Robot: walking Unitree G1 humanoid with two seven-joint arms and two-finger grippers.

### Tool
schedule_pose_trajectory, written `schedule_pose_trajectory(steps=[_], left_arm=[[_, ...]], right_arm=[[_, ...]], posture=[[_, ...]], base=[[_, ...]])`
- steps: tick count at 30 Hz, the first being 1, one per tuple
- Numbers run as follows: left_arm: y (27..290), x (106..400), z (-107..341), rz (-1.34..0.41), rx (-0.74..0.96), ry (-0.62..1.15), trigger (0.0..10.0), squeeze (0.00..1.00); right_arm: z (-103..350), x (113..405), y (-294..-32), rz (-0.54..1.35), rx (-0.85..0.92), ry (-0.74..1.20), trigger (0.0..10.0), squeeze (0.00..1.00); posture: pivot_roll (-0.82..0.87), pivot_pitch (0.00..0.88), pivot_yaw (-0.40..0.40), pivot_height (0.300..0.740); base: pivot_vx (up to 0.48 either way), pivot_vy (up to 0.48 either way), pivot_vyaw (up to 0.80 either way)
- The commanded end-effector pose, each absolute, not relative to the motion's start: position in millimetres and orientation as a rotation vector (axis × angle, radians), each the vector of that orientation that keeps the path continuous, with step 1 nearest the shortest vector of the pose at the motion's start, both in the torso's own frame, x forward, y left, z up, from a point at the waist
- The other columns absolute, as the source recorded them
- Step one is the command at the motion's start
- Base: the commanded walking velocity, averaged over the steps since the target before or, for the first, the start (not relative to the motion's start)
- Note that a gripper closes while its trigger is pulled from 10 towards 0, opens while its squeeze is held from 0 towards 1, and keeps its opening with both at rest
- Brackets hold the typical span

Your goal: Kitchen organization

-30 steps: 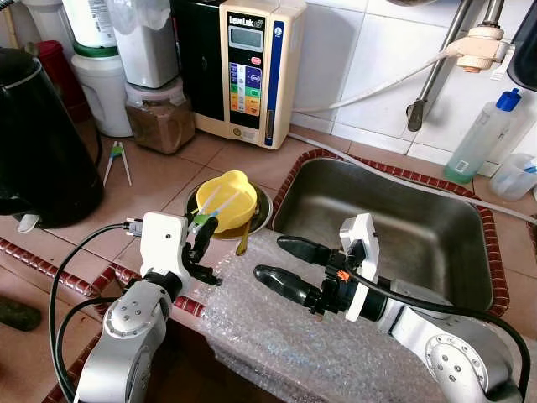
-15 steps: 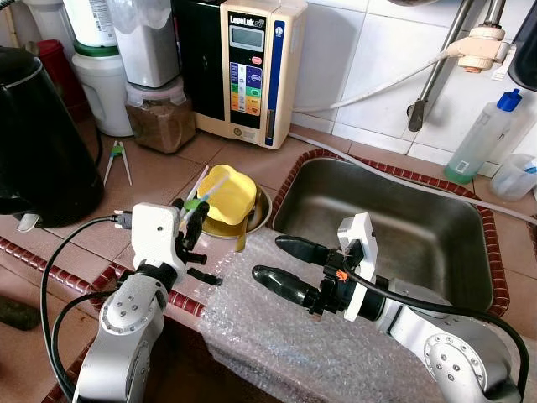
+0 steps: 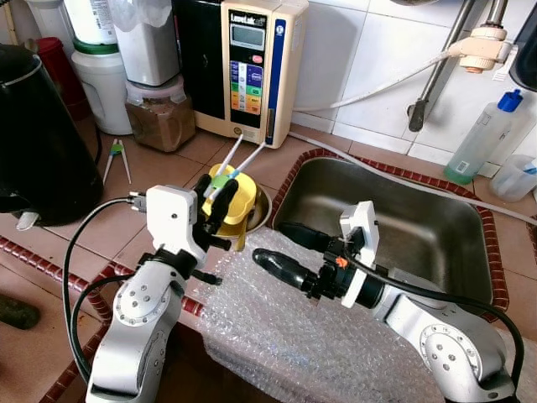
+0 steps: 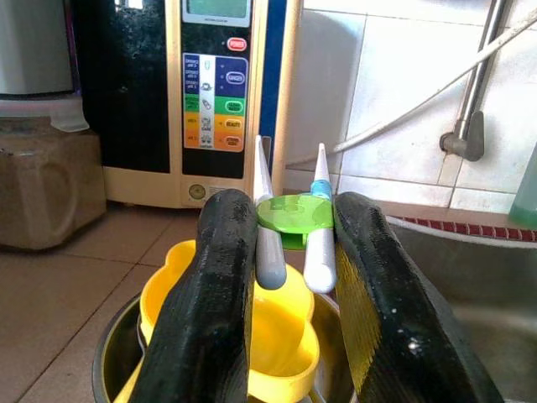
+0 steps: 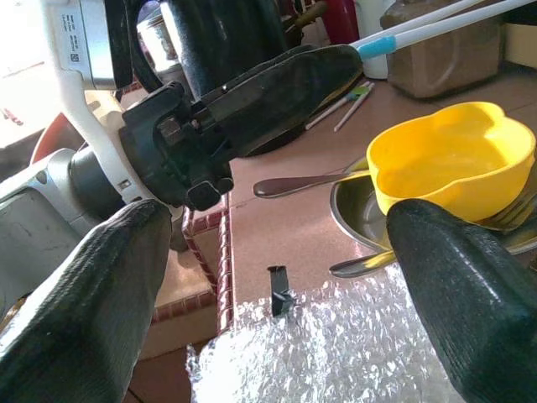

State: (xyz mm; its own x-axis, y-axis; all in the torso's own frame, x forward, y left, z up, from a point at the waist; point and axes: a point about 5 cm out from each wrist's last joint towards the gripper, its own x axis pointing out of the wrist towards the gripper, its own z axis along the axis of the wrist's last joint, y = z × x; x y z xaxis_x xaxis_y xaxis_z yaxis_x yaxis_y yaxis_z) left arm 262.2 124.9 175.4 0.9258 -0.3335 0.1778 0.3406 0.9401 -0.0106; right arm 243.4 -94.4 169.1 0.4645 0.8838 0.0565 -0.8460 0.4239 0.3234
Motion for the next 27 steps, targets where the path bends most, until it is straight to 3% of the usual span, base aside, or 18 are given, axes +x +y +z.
schedule_pose_trajectory(steps=[1, 3, 6, 19, 27], left_arm=[[118, 261, 183, -0.398, -0.057, -0.21, 0.0, 0.0], [95, 265, 173, -0.53, -0.077, -0.194, 0.0, 0.0], [85, 270, 170, -0.588, -0.074, -0.194, 0.0, 0.0], [76, 272, 174, -0.63, -0.071, -0.237, 0.0, 0.0], [76, 273, 178, -0.637, -0.073, -0.253, 0.0, 0.0]], right_arm=[[172, 253, -101, 1.025, 0.347, 0.107, 10.0, 0.0], [187, 280, -112, 0.868, 0.585, 0.033, 10.0, 0.0], [191, 285, -114, 0.836, 0.686, 0.018, 10.0, 0.0], [186, 291, -119, 0.735, 0.721, 0.048, 10.0, 0.0], [186, 322, -131, 0.628, 0.709, 0.065, 10.0, 0.0]], posture=[[0.02, 0.0, -0.06, 0.74], [0.02, 0.0, -0.064, 0.74], [0.01, 0.0, -0.066, 0.74], [0.0, 0.0, -0.064, 0.74], [0.0, 0.003, -0.052, 0.74]], base=[[0.0, 0.0, 0.0], [0.0, 0.0, 0.0], [0.0, 0.0, 0.0], [0.0, 0.0, 0.0], [0.0, 0.0, 0.0]])
